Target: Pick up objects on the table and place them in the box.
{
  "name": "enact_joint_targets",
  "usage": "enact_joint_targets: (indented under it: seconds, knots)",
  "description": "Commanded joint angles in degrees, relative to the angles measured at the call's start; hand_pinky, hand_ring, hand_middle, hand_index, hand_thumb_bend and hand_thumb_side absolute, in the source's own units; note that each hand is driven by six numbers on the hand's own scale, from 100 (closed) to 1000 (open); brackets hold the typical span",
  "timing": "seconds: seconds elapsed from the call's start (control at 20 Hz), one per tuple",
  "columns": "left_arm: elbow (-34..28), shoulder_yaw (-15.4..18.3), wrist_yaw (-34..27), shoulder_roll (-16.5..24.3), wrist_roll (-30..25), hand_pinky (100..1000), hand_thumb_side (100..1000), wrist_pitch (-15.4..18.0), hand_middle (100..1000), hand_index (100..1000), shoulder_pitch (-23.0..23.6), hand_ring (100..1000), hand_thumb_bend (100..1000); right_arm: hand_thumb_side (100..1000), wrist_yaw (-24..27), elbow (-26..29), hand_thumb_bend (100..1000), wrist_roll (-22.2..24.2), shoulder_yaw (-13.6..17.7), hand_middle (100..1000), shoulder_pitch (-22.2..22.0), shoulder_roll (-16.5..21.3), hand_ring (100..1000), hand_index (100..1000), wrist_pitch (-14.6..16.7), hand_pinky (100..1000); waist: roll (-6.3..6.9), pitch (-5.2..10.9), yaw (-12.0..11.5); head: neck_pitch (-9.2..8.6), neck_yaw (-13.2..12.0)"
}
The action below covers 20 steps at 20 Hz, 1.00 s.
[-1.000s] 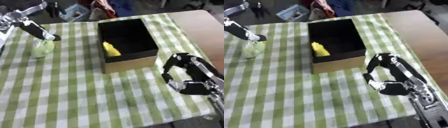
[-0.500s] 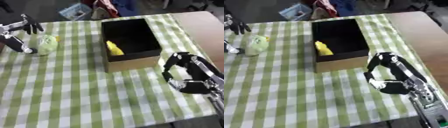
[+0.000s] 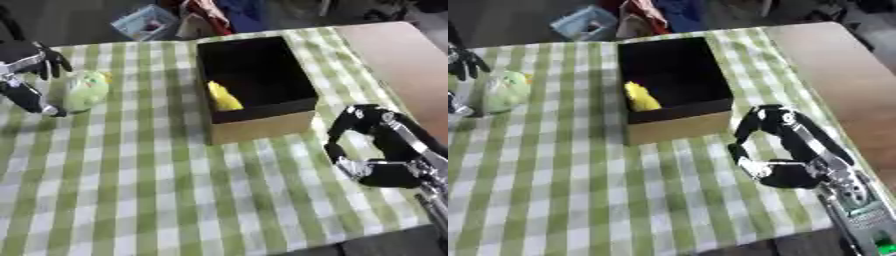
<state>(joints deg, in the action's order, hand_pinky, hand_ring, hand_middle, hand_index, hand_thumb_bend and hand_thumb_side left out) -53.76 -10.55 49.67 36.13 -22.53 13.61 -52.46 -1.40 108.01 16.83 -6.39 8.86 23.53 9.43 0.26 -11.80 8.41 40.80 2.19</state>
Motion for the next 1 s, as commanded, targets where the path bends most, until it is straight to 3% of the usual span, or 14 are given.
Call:
enact_joint_targets:
  seconds: [0.05,0.3,0.55,0.7,0.85,1.0]
  knots:
    - [0.7,1.4,1.5,0.3,3.4,647,113,-1.2,559,785,-1.8,568,654,100,0.1,0.6,220,0.2,0.2,518,0.7,1.1,533,568,0.1,673,0.00,0.59,0.2,-0.18,-0.1]
    - [3.6,2.4,4.1,-1.3,8.4,646,100,-3.6,557,785,-2.4,564,656,100,0.3,0.6,221,0.4,0.0,518,1.1,1.1,533,568,0.2,672,0.02,0.10,1.0,-0.50,-0.5]
    - [6.1,3.0,5.2,-3.0,9.4,641,100,-3.5,544,787,-2.8,550,634,100,0.4,0.7,222,0.6,-0.1,518,1.3,1.0,533,568,0.2,673,0.04,-0.43,1.7,-0.85,-0.8]
    - [6.8,3.1,6.3,-3.8,10.9,605,100,-4.0,481,721,-2.7,485,553,100,0.4,0.7,223,0.7,-0.1,517,1.4,0.8,533,568,0.2,673,0.03,-0.68,2.0,-1.11,-0.7]
    - [7.1,3.1,7.6,-4.3,13.2,561,100,-4.4,392,609,-2.6,408,387,100,0.4,0.7,223,0.7,-0.1,518,1.4,0.8,533,569,0.2,673,0.04,-0.80,2.2,-1.10,-0.7]
    - [6.6,3.2,7.8,-4.4,16.9,535,100,-4.7,349,549,-2.5,371,297,100,0.4,0.7,232,0.6,-0.1,517,1.3,0.7,533,569,0.2,673,0.07,-0.77,2.1,-1.02,-0.6]
